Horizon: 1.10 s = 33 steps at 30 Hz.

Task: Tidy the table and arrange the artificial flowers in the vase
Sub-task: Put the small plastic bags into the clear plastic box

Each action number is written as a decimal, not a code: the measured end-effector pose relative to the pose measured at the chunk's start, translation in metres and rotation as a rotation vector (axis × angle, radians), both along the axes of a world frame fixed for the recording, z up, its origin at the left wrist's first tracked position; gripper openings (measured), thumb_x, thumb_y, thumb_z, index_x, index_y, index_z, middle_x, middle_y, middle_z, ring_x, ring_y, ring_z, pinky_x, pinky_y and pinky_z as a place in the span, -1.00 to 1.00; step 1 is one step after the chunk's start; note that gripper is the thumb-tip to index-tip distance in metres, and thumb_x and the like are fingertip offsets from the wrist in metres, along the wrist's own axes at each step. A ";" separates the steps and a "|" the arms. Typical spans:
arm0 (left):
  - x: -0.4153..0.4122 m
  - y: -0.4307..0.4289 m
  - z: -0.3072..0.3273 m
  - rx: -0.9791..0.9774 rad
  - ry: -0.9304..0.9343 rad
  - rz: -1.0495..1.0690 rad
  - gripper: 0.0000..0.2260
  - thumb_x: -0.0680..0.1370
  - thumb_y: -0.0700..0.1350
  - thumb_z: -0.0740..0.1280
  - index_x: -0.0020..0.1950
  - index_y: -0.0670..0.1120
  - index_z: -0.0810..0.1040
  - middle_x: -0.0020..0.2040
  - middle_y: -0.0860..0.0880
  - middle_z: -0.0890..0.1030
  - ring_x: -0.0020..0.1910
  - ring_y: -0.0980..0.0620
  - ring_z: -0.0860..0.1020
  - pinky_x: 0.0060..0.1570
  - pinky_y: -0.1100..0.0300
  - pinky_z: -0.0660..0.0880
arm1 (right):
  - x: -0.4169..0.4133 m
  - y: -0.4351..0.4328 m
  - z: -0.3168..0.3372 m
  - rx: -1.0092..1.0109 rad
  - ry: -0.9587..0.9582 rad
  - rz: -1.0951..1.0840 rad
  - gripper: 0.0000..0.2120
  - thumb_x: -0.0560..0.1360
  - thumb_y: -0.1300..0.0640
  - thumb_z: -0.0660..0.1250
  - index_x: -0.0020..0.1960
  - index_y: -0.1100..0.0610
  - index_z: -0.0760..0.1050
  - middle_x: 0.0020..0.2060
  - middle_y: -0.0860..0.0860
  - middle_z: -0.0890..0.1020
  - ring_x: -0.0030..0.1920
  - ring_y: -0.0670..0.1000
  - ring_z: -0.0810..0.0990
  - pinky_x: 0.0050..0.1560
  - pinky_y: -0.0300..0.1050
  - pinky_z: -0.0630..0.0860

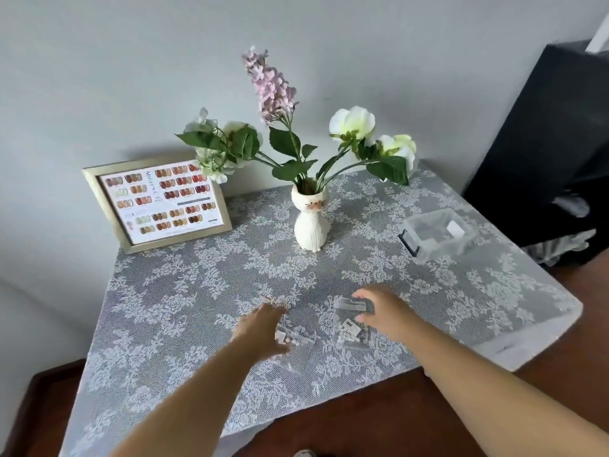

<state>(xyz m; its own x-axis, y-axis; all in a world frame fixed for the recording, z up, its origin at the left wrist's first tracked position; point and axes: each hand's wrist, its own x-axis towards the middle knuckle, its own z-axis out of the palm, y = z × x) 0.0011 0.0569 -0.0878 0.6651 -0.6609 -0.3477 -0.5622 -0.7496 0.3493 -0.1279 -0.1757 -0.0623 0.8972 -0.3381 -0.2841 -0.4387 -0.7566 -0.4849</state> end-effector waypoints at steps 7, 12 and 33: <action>0.009 0.009 -0.009 -0.063 0.047 -0.040 -0.43 0.33 0.02 0.50 0.30 0.14 0.40 0.36 0.03 0.39 0.30 0.04 0.36 0.34 0.04 0.27 | 0.026 0.007 -0.024 -0.216 0.042 0.038 -0.60 0.44 0.05 0.37 0.26 0.00 0.42 -0.05 -0.06 0.60 -0.17 -0.09 0.54 -0.16 -0.21 0.54; 0.014 0.010 -0.002 0.083 -0.002 -0.196 -0.35 0.23 0.11 0.54 0.27 0.19 0.38 0.40 0.05 0.32 0.36 -0.01 0.27 0.37 -0.10 0.20 | 0.042 0.011 -0.030 -0.291 0.080 0.056 -0.63 0.42 0.08 0.38 0.21 0.01 0.45 -0.10 -0.07 0.60 -0.16 -0.08 0.49 -0.15 -0.23 0.45; 0.072 -0.069 0.079 -0.140 0.278 -0.202 -0.81 0.53 -0.12 0.31 0.12 -0.11 0.59 0.17 -0.07 0.61 0.07 0.09 0.53 0.30 -0.02 0.32 | 0.054 -0.086 0.053 0.223 -0.007 -0.195 -0.90 0.39 0.20 0.42 -0.08 0.15 0.60 -0.14 0.00 0.65 -0.08 0.06 0.63 -0.06 -0.12 0.54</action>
